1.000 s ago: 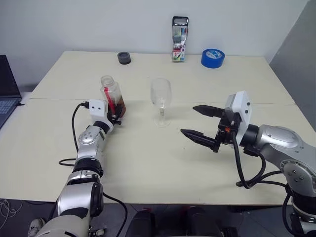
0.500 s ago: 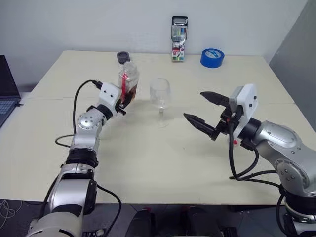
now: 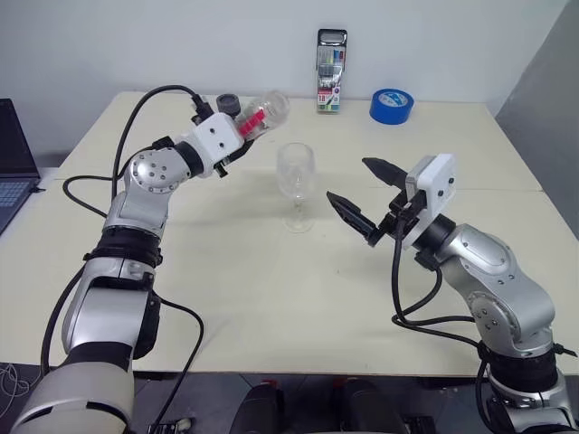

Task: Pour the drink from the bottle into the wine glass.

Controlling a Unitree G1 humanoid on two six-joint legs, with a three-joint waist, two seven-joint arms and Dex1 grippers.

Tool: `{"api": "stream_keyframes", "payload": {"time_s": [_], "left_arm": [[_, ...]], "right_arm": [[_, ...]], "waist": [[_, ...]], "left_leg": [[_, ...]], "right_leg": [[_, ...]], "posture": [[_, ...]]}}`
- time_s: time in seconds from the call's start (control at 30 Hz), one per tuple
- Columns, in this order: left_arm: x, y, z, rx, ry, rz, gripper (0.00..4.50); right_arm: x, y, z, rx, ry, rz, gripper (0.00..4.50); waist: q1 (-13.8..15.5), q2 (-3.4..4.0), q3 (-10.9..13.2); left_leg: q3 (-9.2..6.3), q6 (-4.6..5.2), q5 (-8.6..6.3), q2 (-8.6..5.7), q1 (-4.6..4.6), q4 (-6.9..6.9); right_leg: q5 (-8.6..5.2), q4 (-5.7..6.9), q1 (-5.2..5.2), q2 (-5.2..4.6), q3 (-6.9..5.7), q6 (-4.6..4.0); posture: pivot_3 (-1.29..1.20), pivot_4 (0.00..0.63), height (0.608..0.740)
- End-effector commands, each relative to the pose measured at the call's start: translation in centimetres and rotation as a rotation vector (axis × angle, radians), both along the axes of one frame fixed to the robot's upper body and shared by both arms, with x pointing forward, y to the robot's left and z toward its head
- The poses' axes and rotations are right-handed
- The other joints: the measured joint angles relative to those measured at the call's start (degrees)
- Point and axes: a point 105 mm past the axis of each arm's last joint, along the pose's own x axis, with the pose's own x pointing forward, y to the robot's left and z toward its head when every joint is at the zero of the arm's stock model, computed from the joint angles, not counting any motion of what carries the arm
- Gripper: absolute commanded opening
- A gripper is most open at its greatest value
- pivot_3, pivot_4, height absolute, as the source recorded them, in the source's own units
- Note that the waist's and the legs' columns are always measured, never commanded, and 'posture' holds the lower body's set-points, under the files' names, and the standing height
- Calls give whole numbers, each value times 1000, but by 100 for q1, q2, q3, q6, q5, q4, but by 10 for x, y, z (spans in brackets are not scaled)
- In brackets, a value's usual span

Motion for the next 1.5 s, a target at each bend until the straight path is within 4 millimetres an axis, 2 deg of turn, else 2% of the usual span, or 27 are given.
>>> {"api": "stream_keyframes", "payload": {"time_s": [0.03, 0.47, 1.5], "left_arm": [[-2, -3, 29, 62, -106, -26, 1687], [1, 11, 49, 308, -222, 2, 1687], [5, 14, 72, 572, -407, 37, 1687]], "right_arm": [[-3, -3, 11, 19, -59, -21, 4500], [-3, -5, 8, 26, -59, -40, 4500], [0, -12, 7, 36, -55, -22, 4500]], "waist": [[-2, 0, 0], [-8, 0, 0], [-11, -1, 1]], "left_leg": [[0, 0, 0, 0, 0, 0], [0, 0, 0, -2, -1, 0], [0, -1, 1, -4, -1, 1]], "right_leg": [[0, 0, -1, 0, 0, 0], [0, 0, -2, 0, -2, 0], [-1, 2, -3, -2, -31, 1]], "posture": [[0, 150, 740], [0, 150, 740], [0, 150, 740]]}}
